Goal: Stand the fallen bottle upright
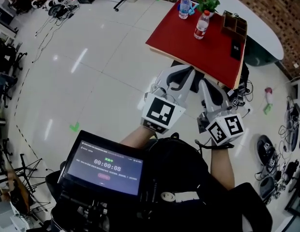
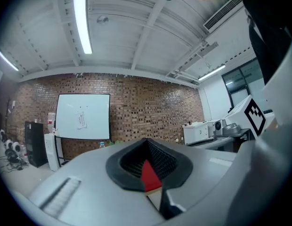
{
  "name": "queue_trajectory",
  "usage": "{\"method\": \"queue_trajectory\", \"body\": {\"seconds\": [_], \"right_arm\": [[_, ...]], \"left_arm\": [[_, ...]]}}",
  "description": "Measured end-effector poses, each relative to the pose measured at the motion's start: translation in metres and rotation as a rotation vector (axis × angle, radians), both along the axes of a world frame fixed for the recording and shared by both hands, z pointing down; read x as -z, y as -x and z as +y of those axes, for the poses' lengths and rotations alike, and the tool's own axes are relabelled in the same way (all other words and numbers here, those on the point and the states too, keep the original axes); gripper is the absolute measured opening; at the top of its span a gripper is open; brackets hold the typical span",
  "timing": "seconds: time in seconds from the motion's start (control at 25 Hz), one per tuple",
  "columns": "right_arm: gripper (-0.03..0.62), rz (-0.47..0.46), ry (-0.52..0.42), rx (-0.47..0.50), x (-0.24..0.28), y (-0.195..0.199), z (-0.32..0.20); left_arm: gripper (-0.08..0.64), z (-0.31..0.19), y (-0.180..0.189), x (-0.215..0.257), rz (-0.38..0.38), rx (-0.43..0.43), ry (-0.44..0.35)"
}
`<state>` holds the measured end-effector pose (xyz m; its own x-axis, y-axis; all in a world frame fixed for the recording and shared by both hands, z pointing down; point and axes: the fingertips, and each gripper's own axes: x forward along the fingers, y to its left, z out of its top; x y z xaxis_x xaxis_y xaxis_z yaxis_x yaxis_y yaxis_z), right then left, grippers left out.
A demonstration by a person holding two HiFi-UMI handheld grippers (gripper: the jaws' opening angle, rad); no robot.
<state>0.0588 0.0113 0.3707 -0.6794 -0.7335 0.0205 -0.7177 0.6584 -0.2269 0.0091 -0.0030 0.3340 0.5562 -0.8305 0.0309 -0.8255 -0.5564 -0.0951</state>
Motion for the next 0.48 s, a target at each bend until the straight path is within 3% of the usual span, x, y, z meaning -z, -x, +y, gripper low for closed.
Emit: {"method": "queue_trajectory", "body": {"seconds": [0.48], "right_arm": [[0.003, 0.007, -0.021, 0.042, 0.013, 0.034, -0.003]], "left_arm": [[0.006, -0.001, 0.023, 0.009, 0.028, 0.006, -0.013]]}}
